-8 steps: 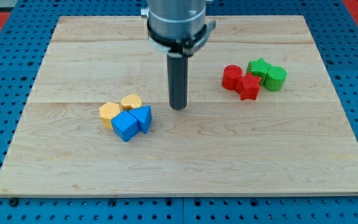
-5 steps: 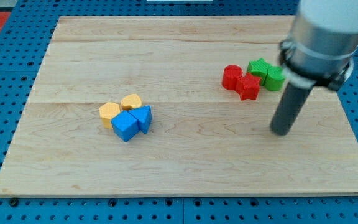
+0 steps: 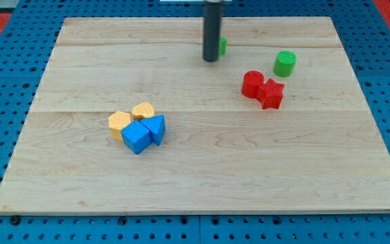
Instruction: Push the green star towards the top left corner
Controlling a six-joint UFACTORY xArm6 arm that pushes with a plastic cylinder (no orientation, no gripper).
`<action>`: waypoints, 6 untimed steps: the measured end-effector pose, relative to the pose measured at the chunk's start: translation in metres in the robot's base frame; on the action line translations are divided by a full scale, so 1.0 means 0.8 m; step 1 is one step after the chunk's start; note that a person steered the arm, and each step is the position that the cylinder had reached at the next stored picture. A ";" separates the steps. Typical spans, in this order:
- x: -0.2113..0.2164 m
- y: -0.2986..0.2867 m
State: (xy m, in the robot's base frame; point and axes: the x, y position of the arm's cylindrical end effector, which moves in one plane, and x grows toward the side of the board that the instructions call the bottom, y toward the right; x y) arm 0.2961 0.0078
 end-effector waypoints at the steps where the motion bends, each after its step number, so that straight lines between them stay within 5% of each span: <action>1: -0.023 -0.026; 4: 0.035 0.072; 5: -0.005 0.074; 6: -0.050 0.001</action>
State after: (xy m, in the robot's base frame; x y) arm 0.2564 0.0089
